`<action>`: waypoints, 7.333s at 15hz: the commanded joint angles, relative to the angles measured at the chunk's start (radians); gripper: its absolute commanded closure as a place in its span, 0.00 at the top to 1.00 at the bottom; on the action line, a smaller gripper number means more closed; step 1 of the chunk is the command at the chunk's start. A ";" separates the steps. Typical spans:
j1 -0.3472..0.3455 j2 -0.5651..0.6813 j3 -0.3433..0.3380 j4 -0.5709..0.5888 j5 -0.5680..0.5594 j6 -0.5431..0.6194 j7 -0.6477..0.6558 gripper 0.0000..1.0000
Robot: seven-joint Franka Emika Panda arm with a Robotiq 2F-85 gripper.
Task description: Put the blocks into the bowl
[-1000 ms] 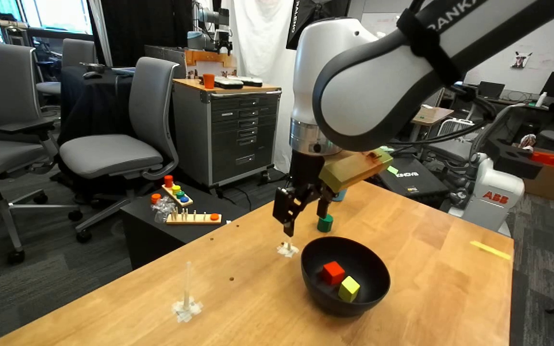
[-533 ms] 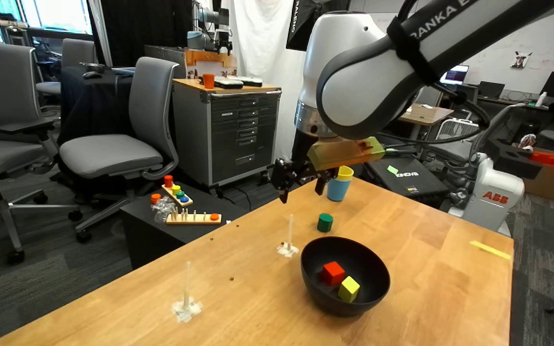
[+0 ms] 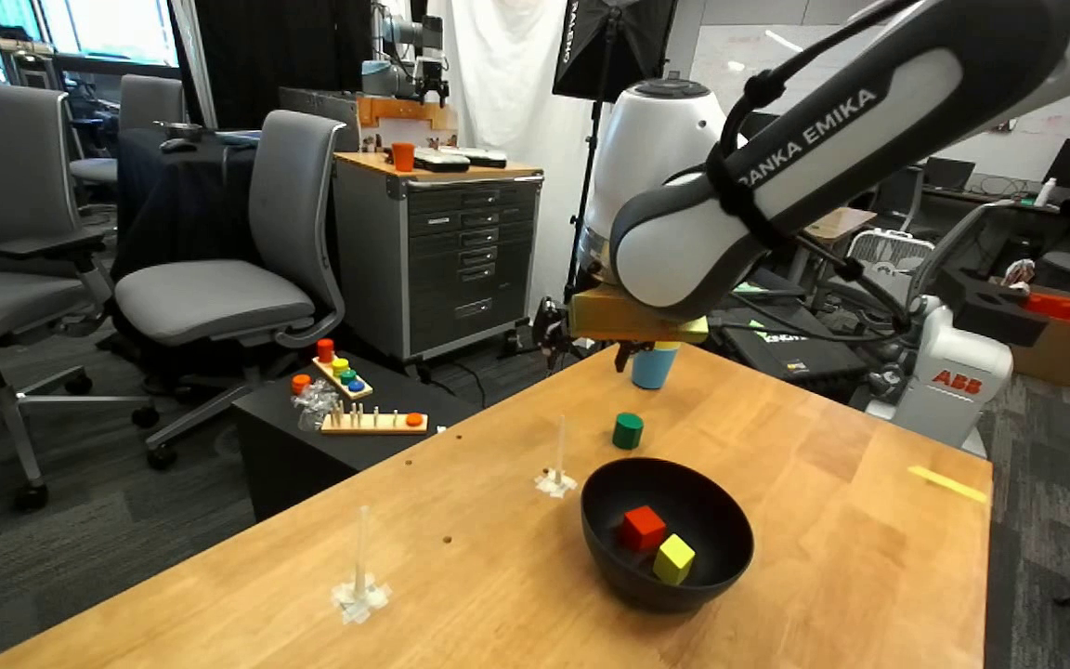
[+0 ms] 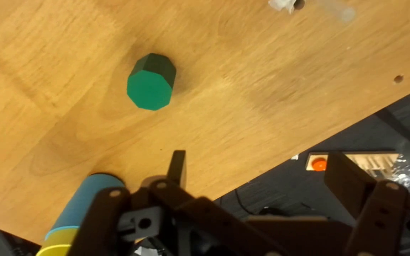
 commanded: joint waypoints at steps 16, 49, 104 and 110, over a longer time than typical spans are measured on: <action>0.053 0.121 -0.113 0.166 -0.129 -0.281 0.343 1.00; -0.052 0.235 -0.014 0.221 -0.076 -0.239 0.297 0.27; -0.030 -0.204 0.252 -0.383 0.085 -0.140 -0.458 1.00; -0.027 -0.275 0.277 -0.383 0.099 -0.153 -0.484 1.00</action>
